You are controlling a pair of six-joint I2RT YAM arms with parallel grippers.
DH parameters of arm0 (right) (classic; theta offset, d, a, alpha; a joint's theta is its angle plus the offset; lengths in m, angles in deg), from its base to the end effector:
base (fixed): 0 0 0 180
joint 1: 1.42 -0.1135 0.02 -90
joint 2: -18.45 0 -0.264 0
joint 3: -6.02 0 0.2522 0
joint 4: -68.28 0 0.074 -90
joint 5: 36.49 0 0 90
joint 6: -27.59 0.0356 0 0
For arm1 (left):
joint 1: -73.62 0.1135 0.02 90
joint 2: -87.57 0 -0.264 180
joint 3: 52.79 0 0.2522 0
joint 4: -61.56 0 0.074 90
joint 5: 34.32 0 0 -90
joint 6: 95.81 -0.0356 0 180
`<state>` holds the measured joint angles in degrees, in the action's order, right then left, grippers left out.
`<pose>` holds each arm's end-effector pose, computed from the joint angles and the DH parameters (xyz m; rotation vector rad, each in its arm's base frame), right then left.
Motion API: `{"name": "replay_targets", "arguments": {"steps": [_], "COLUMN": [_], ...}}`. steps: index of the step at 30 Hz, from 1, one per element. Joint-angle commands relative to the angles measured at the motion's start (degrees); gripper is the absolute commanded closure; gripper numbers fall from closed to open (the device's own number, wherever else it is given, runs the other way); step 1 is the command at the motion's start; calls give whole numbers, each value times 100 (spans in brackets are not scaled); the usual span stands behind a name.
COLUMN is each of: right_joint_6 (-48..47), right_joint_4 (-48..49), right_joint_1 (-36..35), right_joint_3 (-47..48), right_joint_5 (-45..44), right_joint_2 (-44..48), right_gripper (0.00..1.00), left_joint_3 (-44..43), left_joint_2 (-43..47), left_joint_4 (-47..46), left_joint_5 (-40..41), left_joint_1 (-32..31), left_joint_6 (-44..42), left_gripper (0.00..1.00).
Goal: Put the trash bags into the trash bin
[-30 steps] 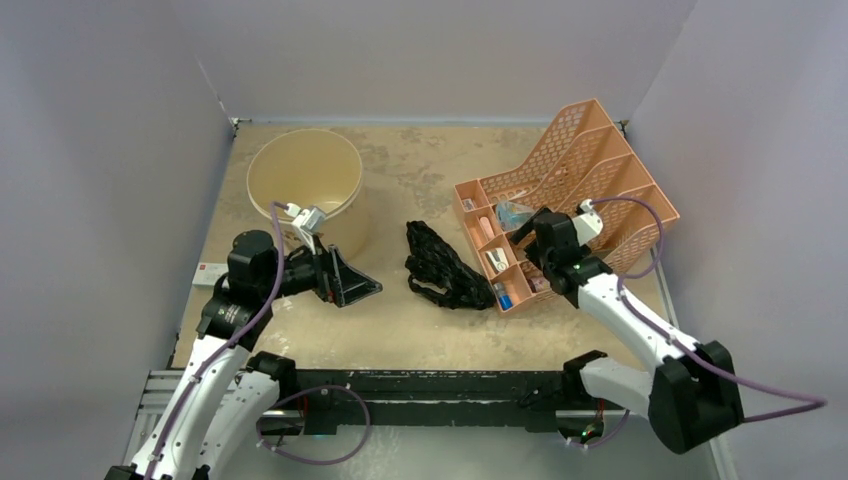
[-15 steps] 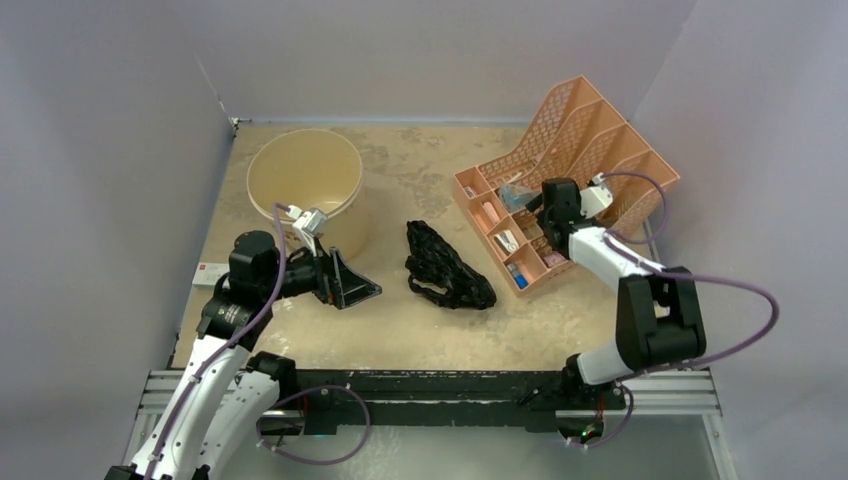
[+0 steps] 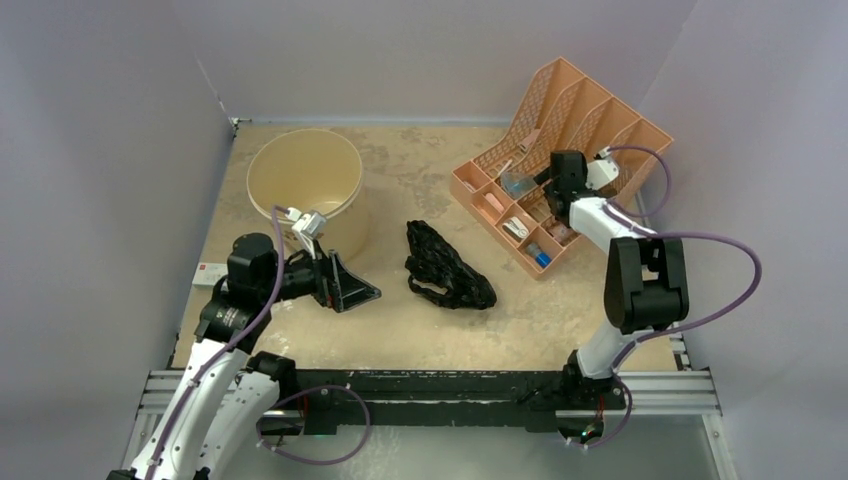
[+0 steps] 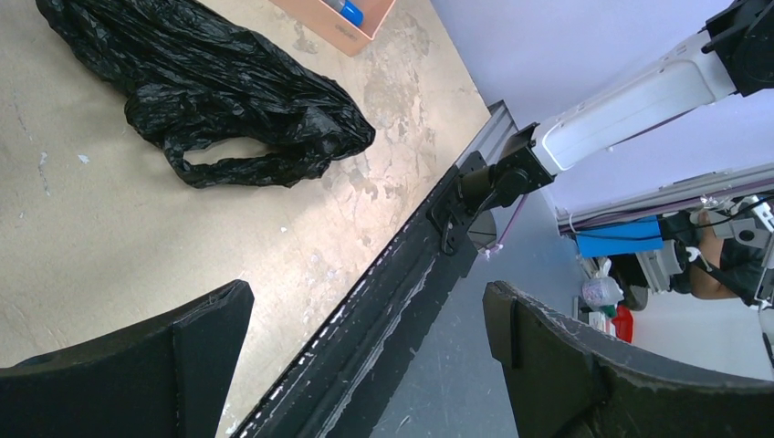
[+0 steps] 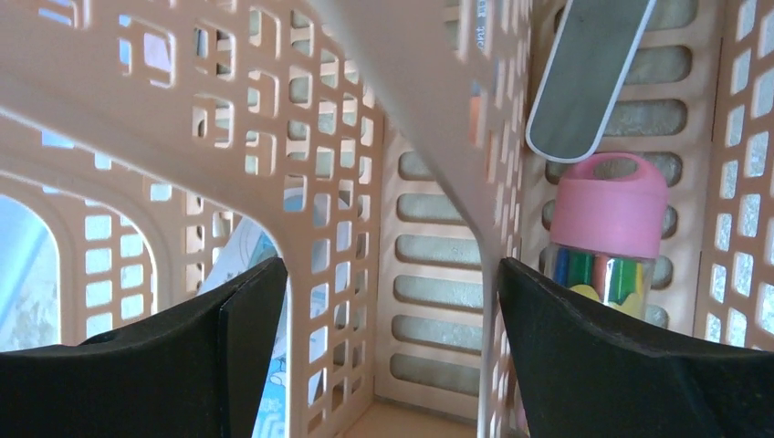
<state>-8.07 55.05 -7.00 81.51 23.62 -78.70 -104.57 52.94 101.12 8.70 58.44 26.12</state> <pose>0.3732 0.0186 0.2224 1.1172 1.7666 0.0607 0.1231 -0.0604 0.3004 0.2826 2.0514 -1.3240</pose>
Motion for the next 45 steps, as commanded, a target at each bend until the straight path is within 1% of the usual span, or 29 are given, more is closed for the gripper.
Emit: {"name": "replay_targets", "arguments": {"steps": [1,6,8,9,10,12,15,18,19,22,24,26,28,31,32,34,37,39,40,43,45], "right_joint_6": [-908,-1945,-2237,-2317,-2356,-2587,-2552,-2662,-2768,-3068,-3094,-3128,-3117,-2888,-2844,-2698,-2809,-3017,-3029,-3056,-3213], "right_joint_4": [516,1268,1756,1907,1859,1583,1513,1456,1385,970,838,861,809,593,536,85,-44,-18,-160,-546,-638], "right_joint_1": [33,-26,-174,-334,-563,-1070,-1549,-1900,-2013,-2308,-2391,-2397,-2392,-2389,-2376,-2263,-2052,-1903,-1798,-1479,-1352], "right_joint_3": [294,-457,-815,-922,-930,-713,-392,75,316,1054,1357,1568,1828,2233,2386,2942,3544,3777,3969,4465,4589], "right_joint_5": [745,3016,3961,4271,4231,3868,3789,3636,3608,3352,3060,2898,2472,1667,1230,639,612,798,877,1260,1780], "right_joint_2": [527,1403,1714,1806,1842,1753,1385,794,442,-330,-724,-1060,-1363,-1730,-1868,-2265,-2726,-2887,-2981,-3220,-3203], "right_gripper": [10,7,9,10,10,9,9,9,9,9,9,9,8,7,5,4,4,4,4,3,3], "left_joint_3": [-194,-180,-167,-144,-130,-118,-133,-149,-151,-119,-103,-71,-38,-26,-29,-30,-6,3,5,14,18], "left_joint_2": [164,189,200,200,187,175,211,250,255,279,305,325,326,277,262,262,258,237,223,246,261], "left_joint_4": [20,34,15,6,4,27,63,95,104,131,161,143,89,65,73,82,50,39,37,29,30], "left_joint_5": [-109,41,70,79,82,85,110,159,162,170,252,298,276,241,209,188,206,175,160,124,88], "left_joint_1": [-20,-20,-25,-21,-20,-20,-20,-20,-20,-22,-20,-20,-20,-20,-20,-21,-20,-20,-20,-21,-20], "left_joint_6": [-60,-39,-37,-37,-44,-62,-62,-63,-63,-55,-80,-81,-72,-79,-85,-90,-90,-81,-81,-57,-55], "left_gripper": [0,0,0,0,0,0,0,0,0,0,0,0,0,0,0,0,0,0,0,0,0]}}
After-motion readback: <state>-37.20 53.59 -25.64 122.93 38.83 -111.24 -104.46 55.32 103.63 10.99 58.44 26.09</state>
